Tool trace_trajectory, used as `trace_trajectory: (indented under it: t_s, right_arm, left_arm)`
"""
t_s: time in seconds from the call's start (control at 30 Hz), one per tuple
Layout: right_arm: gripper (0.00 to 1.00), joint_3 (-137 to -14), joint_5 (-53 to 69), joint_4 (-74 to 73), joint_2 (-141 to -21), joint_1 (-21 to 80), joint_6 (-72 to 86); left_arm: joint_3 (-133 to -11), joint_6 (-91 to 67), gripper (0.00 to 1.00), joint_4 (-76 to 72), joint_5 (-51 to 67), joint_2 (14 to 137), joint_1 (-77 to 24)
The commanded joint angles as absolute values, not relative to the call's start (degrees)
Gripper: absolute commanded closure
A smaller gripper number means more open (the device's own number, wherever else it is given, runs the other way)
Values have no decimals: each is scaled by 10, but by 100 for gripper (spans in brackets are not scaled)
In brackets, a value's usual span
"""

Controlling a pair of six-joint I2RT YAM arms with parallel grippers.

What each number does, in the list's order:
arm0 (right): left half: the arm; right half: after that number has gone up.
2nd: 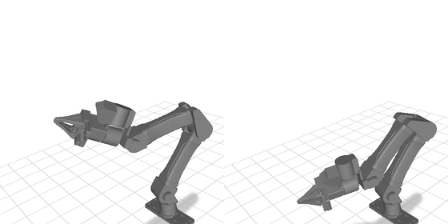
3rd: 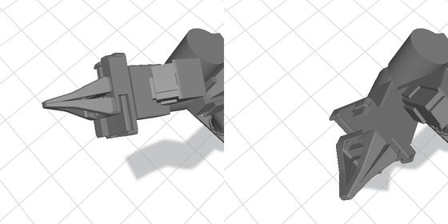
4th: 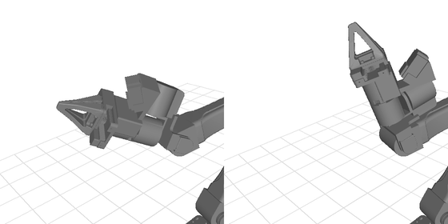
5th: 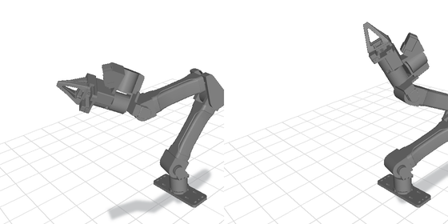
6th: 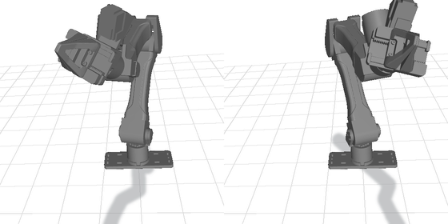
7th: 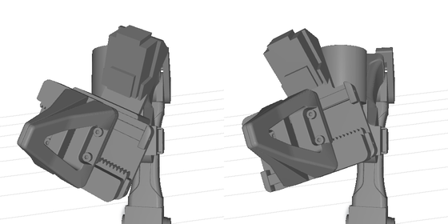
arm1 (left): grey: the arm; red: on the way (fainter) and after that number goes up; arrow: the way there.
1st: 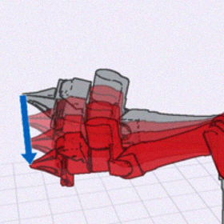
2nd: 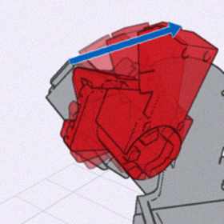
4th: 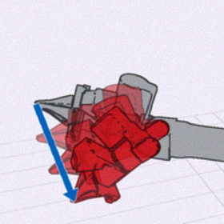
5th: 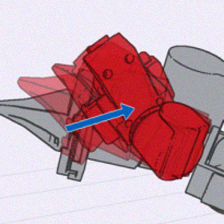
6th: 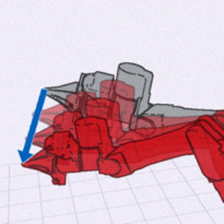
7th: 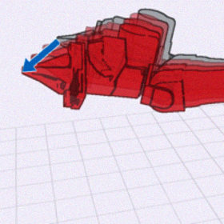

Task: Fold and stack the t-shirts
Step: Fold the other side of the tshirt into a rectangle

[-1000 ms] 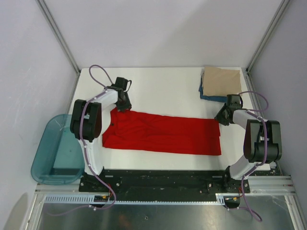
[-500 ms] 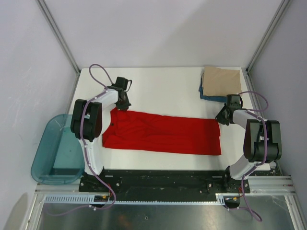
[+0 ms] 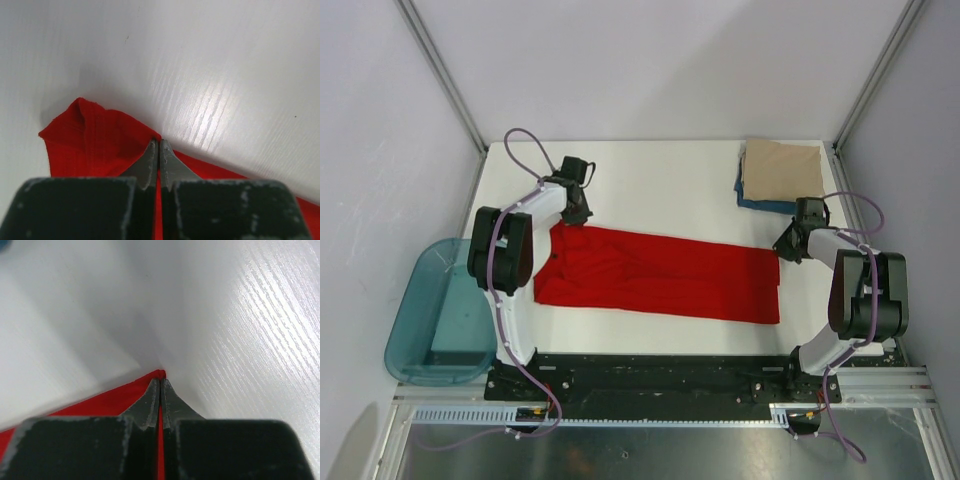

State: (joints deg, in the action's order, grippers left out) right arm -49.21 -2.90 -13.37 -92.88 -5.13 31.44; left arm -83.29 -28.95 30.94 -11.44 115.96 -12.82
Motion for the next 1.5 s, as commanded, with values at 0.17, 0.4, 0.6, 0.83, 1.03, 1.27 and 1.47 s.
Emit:
trace_trajectory:
  t_s: [0.17,0.4,0.6,0.83,1.03,1.27,1.47]
  right_arm:
    - [100,-509,-62,-149,-903,-64,311]
    - [95,-509,-47,-149,-895,-68,311]
    - [64,-516,-41,-158,-874,-65,306]
    - [63,-547,-17,-162,-833,-14,299]
    - [62,-588,44,-104,-870,104,283]
    - [62,-683,60,-62,-986,231,265]
    - [62,-767,68,-54,-1088,301,258]
  left_arm:
    - [-894,-273,100,297,-115,1166,-129]
    - [-917,-262,81,297,-82,1172,-129]
    - [-897,-253,38,297,-85,1112,-129]
    - [-757,-289,54,299,-108,984,-129]
    - [-621,-339,61,303,-105,906,-129]
    - [-558,-359,52,302,-93,878,-125]
    - [-567,-358,52,300,-86,902,-119]
